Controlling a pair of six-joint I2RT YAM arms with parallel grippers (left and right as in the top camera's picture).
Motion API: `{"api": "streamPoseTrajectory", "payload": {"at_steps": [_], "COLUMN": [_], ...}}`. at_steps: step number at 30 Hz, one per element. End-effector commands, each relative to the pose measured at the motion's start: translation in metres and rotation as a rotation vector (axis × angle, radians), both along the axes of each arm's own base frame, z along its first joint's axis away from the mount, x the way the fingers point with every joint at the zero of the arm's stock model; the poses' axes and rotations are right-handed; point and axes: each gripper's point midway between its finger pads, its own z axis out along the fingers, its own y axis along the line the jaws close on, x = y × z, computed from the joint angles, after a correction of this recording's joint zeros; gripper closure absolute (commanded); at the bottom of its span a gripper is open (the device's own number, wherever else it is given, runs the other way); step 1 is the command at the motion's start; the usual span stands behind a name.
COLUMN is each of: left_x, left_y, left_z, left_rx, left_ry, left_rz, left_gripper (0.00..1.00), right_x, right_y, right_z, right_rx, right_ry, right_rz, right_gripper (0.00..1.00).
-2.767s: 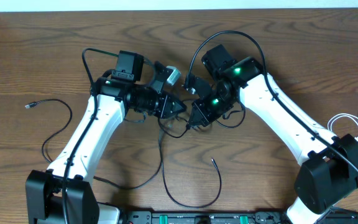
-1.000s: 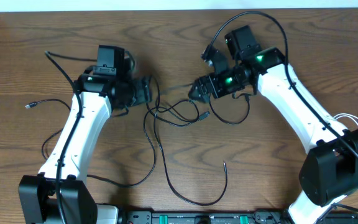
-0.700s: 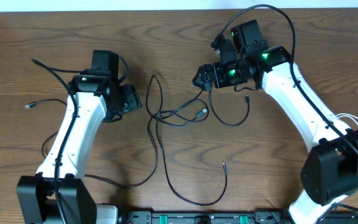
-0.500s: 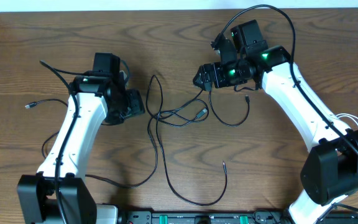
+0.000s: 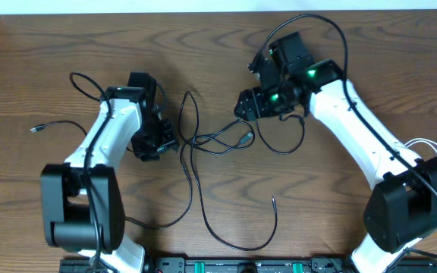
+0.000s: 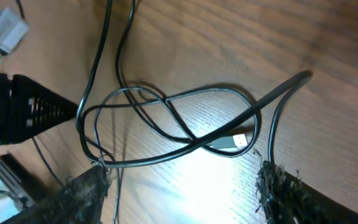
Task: Untangle cables
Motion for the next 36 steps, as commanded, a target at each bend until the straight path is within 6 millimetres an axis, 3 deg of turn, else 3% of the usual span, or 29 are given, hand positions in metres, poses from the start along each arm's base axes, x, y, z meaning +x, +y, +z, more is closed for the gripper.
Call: {"api": "streamPoseTrajectory", "payload": {"at_steps": [1, 6, 16, 21, 23, 25, 30, 36], "left_x": [-0.010, -0.018, -0.037, -0.034, -0.033, -0.030, -0.003, 0.042], "left_y": [-0.012, -0.011, -0.017, -0.018, -0.018, -0.018, -0.009, 0.013], "left_z": [-0.005, -0.011, -0.055, -0.056, -0.056, -0.053, -0.011, 0.105], "left_rx": [-0.081, -0.083, -0.119, -0.123, -0.123, -0.124, -0.071, 0.056], "left_ry": [0.046, 0.068, 0.057, 0.040, 0.036, 0.028, -0.111, -0.492], "left_rz": [-0.032, -0.034, 0.025, 0.024, 0.024, 0.023, -0.001, 0.012], "left_gripper": [0.47, 0.47, 0.48, 0.60, 0.90, 0.93, 0.93, 0.93], "right_x": [-0.004, -0.010, -0.007, -0.006, -0.004, -0.004, -0.004, -0.002], "right_y": [0.003, 0.011, 0.007, 0.006, 0.003, 0.002, 0.002, 0.000], "right_z": [0.002, -0.003, -0.005, -0.005, -0.006, -0.007, -0.007, -0.007], "right_rx": [-0.035, -0.041, -0.066, -0.074, -0.090, -0.099, -0.099, -0.108], "right_ry": [-0.023, -0.014, -0.026, -0.030, -0.037, -0.038, -0.040, -0.048], "right_rz": [0.006, 0.030, 0.018, 0.015, 0.007, 0.004, 0.008, 0.004], "right_gripper": [0.26, 0.24, 0.21, 0.20, 0.19, 0.21, 0.20, 0.19]}}
